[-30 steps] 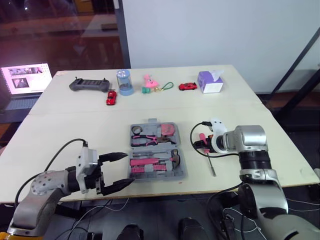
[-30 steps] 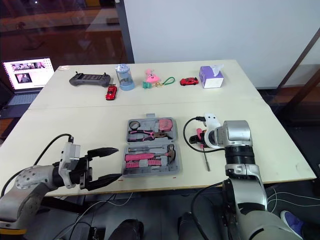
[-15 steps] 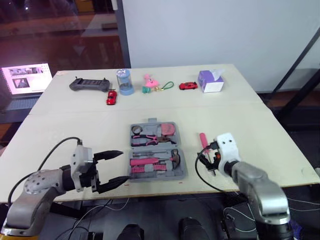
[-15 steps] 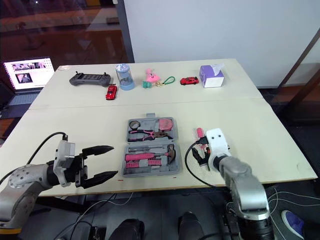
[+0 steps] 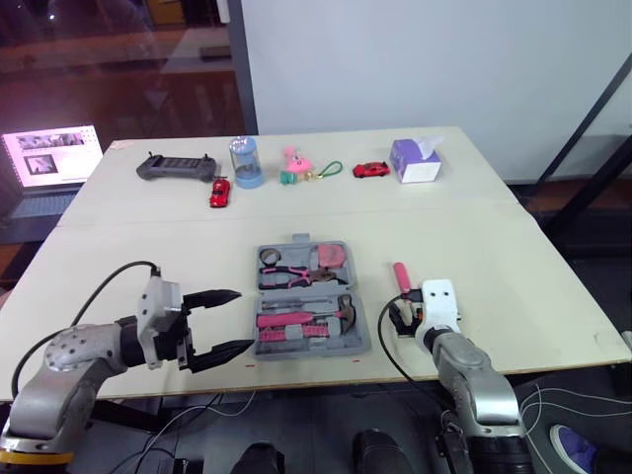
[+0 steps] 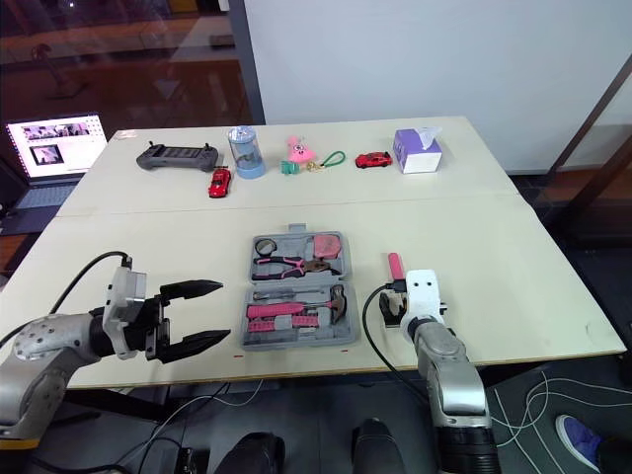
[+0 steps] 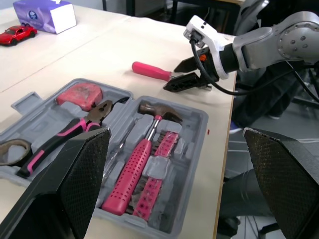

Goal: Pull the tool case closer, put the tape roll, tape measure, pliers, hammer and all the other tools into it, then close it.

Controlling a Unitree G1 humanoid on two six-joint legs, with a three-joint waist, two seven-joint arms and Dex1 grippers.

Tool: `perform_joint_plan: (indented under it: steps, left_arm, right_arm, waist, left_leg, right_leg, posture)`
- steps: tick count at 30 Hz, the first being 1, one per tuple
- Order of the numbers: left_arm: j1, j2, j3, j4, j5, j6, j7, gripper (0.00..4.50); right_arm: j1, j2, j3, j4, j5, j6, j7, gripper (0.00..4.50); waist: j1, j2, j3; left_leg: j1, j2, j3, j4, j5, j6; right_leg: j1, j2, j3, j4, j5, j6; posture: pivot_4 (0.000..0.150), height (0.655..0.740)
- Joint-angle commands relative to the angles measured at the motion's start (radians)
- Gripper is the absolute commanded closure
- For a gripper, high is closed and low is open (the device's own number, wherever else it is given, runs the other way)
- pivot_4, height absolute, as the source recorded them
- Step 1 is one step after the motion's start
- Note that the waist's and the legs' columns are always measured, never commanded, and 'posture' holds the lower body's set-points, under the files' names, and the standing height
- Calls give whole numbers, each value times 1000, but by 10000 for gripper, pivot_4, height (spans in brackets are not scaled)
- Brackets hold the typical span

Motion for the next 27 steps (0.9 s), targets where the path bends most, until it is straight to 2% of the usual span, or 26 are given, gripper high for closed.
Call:
perform_joint_plan:
  steps: [1,3,5,7,12,13,22,27]
  left_arm:
    - [-2,11,31,-22,-19,-1,-2,0]
    - [-1,13,31,-24,-19,0,0,0]
    - [-1,15,32,-25,-19,2,2,0]
    - [-1,16,31,-27,-19,4,3,0]
    - [-1,17,28,-30,-19,9,3,0]
    - [-1,17,28,-30,-19,11,4,0]
    - [-3,17,27,-29,-17,17,5,0]
    - [-2,22,42,-19,-21,19,6,0]
  right_arm:
    - [6,1,-16,43,8,-25,-4,331]
    - [4,0,-19,49,19,-34,5,331]
    - [-1,-1,-19,54,21,-36,5,5784]
    - [-5,-2,-21,63,21,-41,3,13362]
    - [-21,-5,-27,91,22,-55,-2,38881]
    - [-25,-7,-29,97,23,-58,-1,41711]
    - [-31,-88,25,36,-15,-68,46,41641]
    - [-72,-202,104,-140,-13,27,165,41641]
  waist:
    - [0,0,0]
    - [0,0,0]
    - [0,0,0]
    - [0,0,0]
    - [0,0,0]
    - [0,0,0]
    - [1,0,0]
    - [0,1,0]
  left_leg:
    - [0,0,0,0,0,0]
    - [0,0,0,0,0,0]
    - [0,0,0,0,0,0]
    - [0,0,0,0,0,0]
    - [1,0,0,0,0,0]
    - [1,0,0,0,0,0]
    - [0,0,0,0,0,0]
    - [0,0,0,0,0,0]
  right_leg:
    - [0,0,0,0,0,0]
    - [0,0,0,0,0,0]
    - [1,0,0,0,0,0]
    - [1,0,0,0,0,0]
    - [1,0,0,0,0,0]
    - [1,0,0,0,0,0]
    - [1,0,0,0,0,0]
    - [0,0,0,0,0,0]
  posture:
    - [1500,7400]
    - [1500,7400]
    - [1500,7400]
    - [1500,7400]
    - [1500,7400]
    - [1500,7400]
    - [1500,7400]
    - [1500,7400]
